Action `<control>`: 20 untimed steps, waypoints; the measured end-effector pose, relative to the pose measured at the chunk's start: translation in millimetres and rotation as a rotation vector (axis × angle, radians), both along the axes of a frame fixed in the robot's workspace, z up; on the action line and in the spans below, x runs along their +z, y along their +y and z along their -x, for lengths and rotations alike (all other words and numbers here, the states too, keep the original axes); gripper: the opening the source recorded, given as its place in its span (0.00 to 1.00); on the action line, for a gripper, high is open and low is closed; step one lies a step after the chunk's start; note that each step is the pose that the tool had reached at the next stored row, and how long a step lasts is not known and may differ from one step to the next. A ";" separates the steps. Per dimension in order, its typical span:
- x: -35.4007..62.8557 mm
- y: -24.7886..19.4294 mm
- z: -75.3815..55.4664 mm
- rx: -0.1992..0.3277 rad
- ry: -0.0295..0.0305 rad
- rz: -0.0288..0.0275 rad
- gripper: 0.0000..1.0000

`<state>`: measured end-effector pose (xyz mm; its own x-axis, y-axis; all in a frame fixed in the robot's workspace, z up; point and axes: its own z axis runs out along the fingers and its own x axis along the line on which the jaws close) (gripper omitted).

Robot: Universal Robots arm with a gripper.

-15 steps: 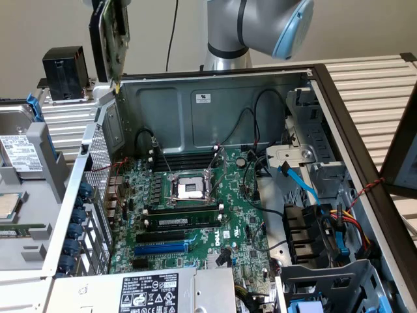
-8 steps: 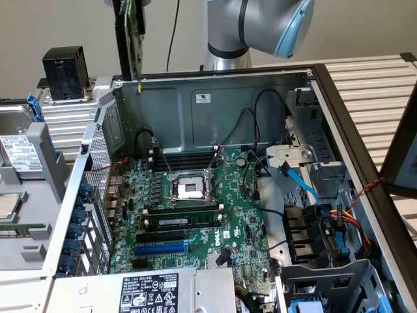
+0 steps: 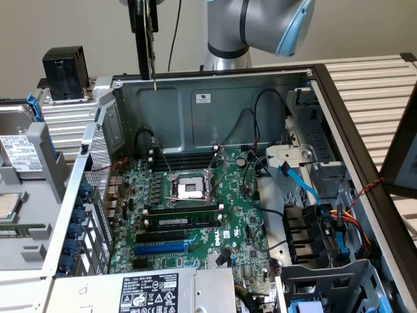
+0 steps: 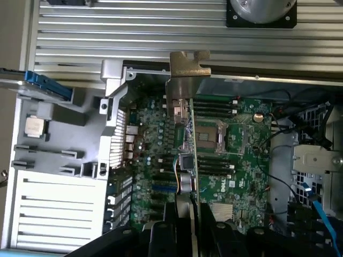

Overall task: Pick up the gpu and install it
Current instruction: 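Pick up the gpu and move the gpu toward the slot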

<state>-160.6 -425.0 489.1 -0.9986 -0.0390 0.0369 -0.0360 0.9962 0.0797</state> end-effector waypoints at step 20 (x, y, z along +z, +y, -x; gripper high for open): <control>-6.5 -0.5 -37.0 0.034 0.0122 -0.0168 0.29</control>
<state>-123.6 -425.5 482.6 -0.9961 -0.0740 0.0480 -0.0691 0.9929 0.0970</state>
